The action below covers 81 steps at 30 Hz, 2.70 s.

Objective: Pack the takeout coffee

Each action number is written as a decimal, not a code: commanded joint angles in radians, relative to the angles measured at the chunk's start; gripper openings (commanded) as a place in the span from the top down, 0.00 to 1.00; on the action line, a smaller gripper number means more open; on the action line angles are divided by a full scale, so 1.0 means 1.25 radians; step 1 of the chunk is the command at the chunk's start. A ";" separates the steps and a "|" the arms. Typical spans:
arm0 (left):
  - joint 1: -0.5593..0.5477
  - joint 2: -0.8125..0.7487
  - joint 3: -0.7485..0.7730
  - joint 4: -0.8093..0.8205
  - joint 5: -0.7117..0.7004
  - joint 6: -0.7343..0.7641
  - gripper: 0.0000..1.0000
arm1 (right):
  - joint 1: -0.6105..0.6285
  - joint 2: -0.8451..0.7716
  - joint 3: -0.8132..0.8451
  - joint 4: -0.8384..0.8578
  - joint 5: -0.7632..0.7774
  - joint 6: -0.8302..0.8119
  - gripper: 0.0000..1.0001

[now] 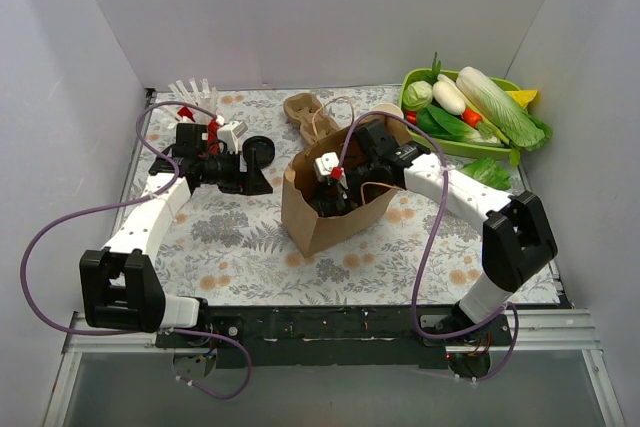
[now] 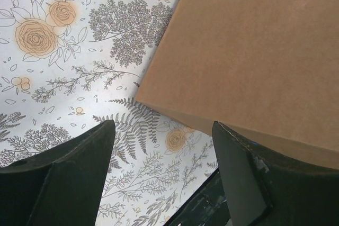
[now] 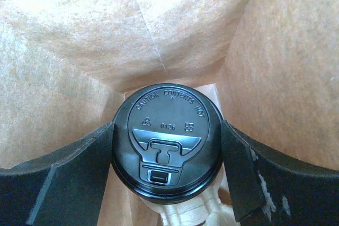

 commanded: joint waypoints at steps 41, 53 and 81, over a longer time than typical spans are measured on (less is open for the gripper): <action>0.006 0.013 0.151 -0.055 0.044 0.129 0.27 | -0.052 -0.229 0.235 0.096 0.023 0.196 0.99; 0.006 -0.008 0.168 -0.027 0.050 0.098 0.27 | -0.054 -0.236 0.496 0.023 0.001 0.400 0.99; 0.006 -0.150 0.113 -0.152 -0.034 0.140 0.26 | -0.054 -0.619 -0.320 -0.031 -0.076 0.088 0.99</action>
